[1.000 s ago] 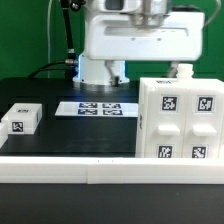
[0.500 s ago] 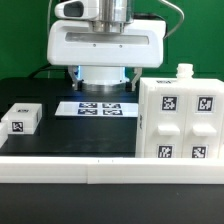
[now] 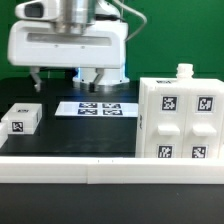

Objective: Assemble cabinet

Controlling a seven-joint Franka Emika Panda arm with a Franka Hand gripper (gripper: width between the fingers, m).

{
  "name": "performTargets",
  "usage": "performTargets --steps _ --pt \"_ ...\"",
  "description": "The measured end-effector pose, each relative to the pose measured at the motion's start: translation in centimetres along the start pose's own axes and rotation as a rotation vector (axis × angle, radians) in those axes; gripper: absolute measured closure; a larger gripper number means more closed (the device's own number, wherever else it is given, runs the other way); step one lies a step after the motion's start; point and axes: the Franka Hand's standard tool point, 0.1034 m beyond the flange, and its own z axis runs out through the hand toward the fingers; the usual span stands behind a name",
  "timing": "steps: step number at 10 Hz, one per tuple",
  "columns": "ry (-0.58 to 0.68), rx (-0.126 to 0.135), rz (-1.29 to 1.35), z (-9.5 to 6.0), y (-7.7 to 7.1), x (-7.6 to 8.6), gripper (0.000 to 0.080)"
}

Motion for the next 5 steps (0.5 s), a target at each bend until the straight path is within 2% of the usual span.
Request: performTargets --steps 1,5 --pt "-0.002 -0.001 -0.004 0.4 1.7 -0.9 0.0002" --pt "-0.031 0.0 -0.002 1.9 5.0 -3.5 0.0002"
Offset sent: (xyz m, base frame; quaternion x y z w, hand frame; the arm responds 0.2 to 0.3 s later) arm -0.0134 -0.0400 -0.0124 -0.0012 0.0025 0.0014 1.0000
